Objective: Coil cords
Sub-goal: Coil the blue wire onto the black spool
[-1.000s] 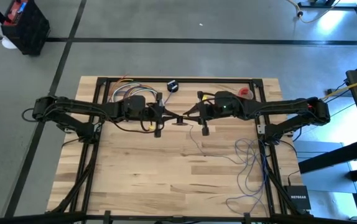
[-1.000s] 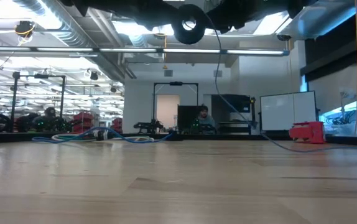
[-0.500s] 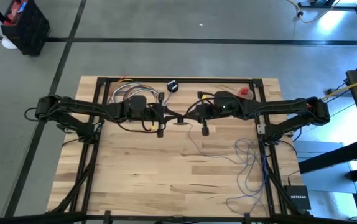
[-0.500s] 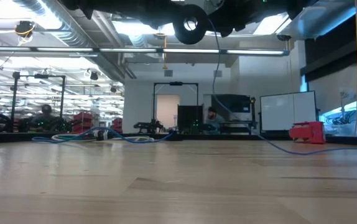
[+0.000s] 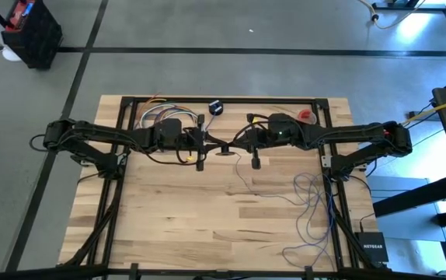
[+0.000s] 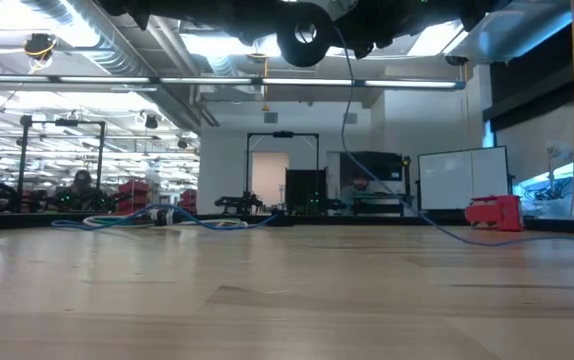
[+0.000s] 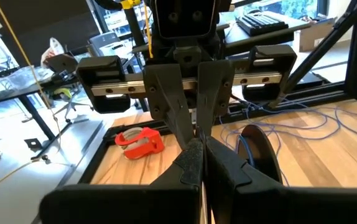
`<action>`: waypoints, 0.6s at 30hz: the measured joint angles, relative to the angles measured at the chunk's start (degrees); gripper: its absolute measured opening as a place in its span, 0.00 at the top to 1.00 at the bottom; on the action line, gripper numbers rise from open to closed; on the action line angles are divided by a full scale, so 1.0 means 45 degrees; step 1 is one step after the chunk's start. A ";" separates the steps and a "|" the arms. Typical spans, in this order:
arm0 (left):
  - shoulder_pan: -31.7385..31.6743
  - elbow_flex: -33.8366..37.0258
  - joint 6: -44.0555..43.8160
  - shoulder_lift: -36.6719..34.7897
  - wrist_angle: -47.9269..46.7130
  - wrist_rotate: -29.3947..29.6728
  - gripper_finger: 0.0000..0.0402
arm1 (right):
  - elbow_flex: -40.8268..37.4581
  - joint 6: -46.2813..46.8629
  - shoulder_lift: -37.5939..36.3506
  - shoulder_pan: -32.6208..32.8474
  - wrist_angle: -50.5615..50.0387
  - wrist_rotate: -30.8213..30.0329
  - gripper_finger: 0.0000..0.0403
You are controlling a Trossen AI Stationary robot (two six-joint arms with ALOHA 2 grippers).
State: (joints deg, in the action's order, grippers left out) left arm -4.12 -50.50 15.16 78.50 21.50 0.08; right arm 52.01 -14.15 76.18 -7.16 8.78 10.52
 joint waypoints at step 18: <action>0.0017 -0.0012 -0.0857 0.0029 -0.0218 0.0004 0.99 | 0.0000 0.0093 -0.0018 0.0005 -0.0331 -0.0096 0.99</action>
State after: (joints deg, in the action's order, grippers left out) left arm -4.04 -50.56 11.30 78.63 20.52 0.10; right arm 52.01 -13.73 76.10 -7.14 7.29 10.09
